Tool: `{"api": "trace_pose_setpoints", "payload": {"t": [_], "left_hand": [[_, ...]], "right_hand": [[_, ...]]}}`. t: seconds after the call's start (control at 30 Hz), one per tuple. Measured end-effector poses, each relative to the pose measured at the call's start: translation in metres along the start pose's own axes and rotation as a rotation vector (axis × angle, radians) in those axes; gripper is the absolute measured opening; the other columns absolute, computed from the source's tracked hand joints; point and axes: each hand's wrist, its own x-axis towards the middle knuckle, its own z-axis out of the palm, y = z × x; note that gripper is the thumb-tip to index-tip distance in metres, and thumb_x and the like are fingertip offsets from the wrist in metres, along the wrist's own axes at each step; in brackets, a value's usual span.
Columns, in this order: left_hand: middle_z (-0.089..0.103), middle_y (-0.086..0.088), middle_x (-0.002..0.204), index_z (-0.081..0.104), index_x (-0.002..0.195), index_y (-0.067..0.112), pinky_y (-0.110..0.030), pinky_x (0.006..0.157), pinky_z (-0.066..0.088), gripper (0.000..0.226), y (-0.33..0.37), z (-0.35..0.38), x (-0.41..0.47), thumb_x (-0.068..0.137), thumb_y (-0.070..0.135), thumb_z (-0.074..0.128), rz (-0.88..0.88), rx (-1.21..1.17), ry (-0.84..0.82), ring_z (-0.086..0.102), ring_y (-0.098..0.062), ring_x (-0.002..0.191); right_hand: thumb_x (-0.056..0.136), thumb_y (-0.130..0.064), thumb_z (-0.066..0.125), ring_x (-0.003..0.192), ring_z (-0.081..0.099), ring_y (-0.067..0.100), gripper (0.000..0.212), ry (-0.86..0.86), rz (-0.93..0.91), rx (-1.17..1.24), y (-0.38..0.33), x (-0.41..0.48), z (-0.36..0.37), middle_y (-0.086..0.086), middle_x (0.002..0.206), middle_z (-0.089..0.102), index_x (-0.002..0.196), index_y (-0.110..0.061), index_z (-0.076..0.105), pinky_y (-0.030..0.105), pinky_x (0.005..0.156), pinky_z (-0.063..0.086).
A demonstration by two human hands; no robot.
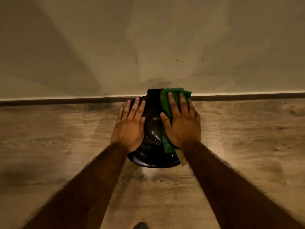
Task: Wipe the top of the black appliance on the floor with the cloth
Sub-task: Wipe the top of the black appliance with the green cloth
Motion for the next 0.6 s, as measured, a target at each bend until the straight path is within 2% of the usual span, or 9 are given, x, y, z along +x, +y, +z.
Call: {"api": "trace_pose_setpoints", "payload": {"t": [0.1,0.23,0.4,0.6], "left_hand": [[0.006,0.001,0.162,0.011,0.153,0.018,-0.042,0.121,0.008,0.053,0.000,0.001,-0.001,0.102,0.028,0.023,-0.001,-0.084,0.024,-0.001,-0.018,0.149],[0.006,0.000,0.162,0.011,0.153,0.015,-0.039,0.121,0.006,0.053,0.001,0.003,-0.002,0.103,0.026,0.022,-0.023,-0.124,0.041,-0.001,-0.017,0.149],[0.004,-0.002,0.163,0.008,0.153,0.013,-0.040,0.121,0.004,0.053,0.001,0.004,0.000,0.103,0.024,0.023,-0.037,-0.106,0.028,-0.004,-0.019,0.149],[0.004,-0.004,0.163,0.007,0.153,0.013,-0.039,0.121,0.002,0.054,0.000,0.003,0.000,0.103,0.024,0.023,-0.030,-0.082,0.011,-0.006,-0.021,0.149]], "right_hand": [[0.094,-0.053,0.019,0.146,0.010,0.031,0.057,-0.014,-0.018,-0.062,-0.003,-0.001,0.003,0.001,0.161,0.013,0.148,-0.037,0.015,0.053,0.114,0.016],[0.094,-0.049,0.020,0.146,0.011,0.030,0.055,0.001,-0.094,-0.095,-0.003,-0.011,0.004,-0.001,0.160,0.018,0.147,-0.035,0.025,0.052,0.114,0.017],[0.096,-0.044,0.027,0.145,0.016,0.030,0.049,-0.011,-0.287,-0.108,-0.008,-0.046,0.012,-0.004,0.153,0.035,0.140,-0.031,0.042,0.052,0.115,0.015],[0.096,-0.041,0.037,0.145,0.018,0.028,0.044,-0.004,-0.474,-0.091,0.013,-0.084,0.020,-0.004,0.151,0.040,0.136,-0.029,0.048,0.054,0.113,0.022]]}}
